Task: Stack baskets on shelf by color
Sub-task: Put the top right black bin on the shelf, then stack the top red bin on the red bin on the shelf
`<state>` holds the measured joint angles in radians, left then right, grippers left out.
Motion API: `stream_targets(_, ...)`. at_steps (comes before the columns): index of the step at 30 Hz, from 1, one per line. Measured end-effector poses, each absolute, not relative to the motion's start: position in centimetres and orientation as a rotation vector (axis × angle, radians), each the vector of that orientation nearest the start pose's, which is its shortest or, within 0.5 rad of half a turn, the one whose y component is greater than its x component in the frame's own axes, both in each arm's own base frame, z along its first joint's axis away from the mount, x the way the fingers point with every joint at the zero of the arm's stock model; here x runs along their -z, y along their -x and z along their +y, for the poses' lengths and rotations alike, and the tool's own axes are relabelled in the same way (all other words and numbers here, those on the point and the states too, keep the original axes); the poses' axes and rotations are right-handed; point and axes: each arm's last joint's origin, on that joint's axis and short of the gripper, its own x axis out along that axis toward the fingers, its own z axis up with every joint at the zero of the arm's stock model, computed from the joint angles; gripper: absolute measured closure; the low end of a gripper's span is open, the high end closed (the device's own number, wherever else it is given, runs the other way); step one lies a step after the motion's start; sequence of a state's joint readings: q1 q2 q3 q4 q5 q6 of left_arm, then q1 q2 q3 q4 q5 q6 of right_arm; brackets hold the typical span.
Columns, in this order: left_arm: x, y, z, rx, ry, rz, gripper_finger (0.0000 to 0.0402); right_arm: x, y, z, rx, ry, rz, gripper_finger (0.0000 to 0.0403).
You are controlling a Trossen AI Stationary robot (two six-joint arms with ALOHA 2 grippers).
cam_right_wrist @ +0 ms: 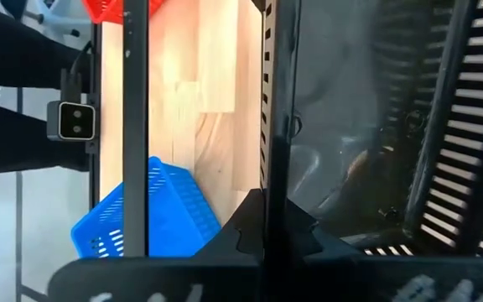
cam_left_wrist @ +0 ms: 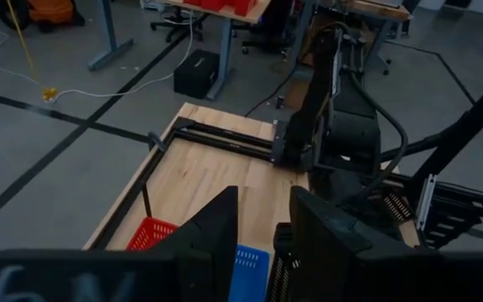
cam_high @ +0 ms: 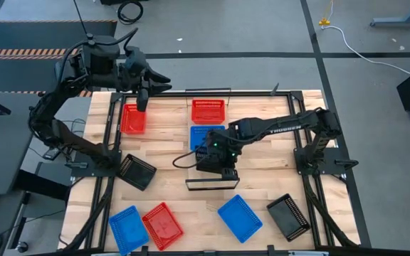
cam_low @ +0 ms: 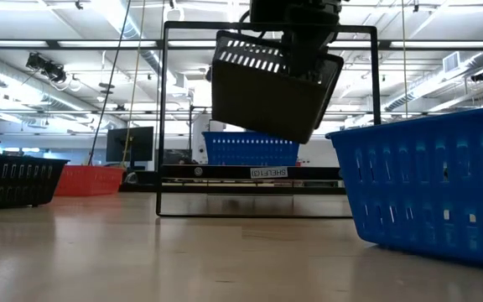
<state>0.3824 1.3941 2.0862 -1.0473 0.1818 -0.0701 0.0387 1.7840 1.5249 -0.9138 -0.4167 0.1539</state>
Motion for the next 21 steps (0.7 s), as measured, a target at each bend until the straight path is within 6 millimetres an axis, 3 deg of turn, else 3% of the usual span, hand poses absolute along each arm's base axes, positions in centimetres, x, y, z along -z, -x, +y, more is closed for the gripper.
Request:
stream_targets(6, -53.26, -20.07, 7.49, -0.215, 0.196, 0.331, 0.0285, -26.99, -36.39, 2.53, -0.309, -0.33, 1.189, 0.0383)
stream_targets(21, -53.26, -20.07, 7.49, -0.215, 0.198, 0.331, 0.0285, -27.08, -36.52, 2.57, -0.324, -0.336, 1.171, 0.0293)
